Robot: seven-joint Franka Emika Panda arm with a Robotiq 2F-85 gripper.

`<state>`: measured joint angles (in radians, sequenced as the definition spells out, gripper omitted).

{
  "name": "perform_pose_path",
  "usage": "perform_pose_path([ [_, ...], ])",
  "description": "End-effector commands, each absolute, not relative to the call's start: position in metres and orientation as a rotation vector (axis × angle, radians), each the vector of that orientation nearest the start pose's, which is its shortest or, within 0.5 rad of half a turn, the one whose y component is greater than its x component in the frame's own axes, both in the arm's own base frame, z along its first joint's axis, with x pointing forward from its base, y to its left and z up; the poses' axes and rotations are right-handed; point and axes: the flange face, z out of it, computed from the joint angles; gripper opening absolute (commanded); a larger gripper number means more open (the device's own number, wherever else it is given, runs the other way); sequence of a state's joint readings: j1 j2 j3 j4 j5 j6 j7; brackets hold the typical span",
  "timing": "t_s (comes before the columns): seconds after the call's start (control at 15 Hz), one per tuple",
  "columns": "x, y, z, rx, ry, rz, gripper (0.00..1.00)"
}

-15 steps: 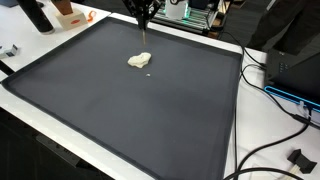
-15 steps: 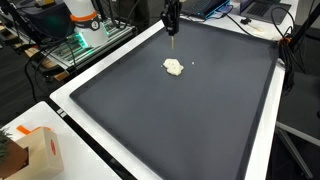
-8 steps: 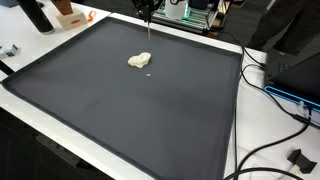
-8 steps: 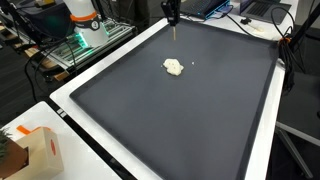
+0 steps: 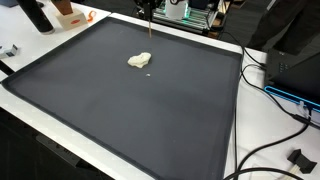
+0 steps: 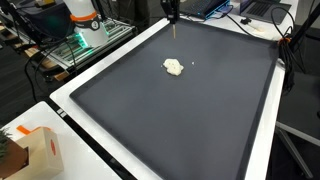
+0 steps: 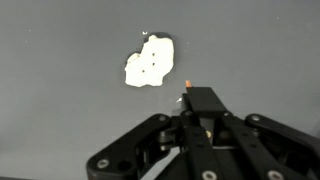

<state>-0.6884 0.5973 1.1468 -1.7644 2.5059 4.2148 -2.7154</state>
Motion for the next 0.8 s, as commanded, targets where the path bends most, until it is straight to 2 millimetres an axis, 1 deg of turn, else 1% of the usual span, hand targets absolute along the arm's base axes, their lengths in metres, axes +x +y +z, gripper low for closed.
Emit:
perform_pose_path([
  [0.0, 0.488, 0.071, 0.354, -2.992, -0.485, -0.132, 0.03],
  [0.07, 0.493, 0.070, 0.353, -2.949, -0.540, -0.146, 0.03],
  [0.2, 0.490, 0.077, 0.345, -2.880, -0.601, -0.186, 0.03],
  [0.33, 0.490, 0.075, 0.336, -2.822, -0.661, -0.200, 0.03],
  [0.53, 0.484, 0.075, 0.318, -2.758, -0.682, -0.194, 0.03],
  [0.73, 0.483, 0.071, 0.305, -2.716, -0.674, -0.183, 0.03],
])
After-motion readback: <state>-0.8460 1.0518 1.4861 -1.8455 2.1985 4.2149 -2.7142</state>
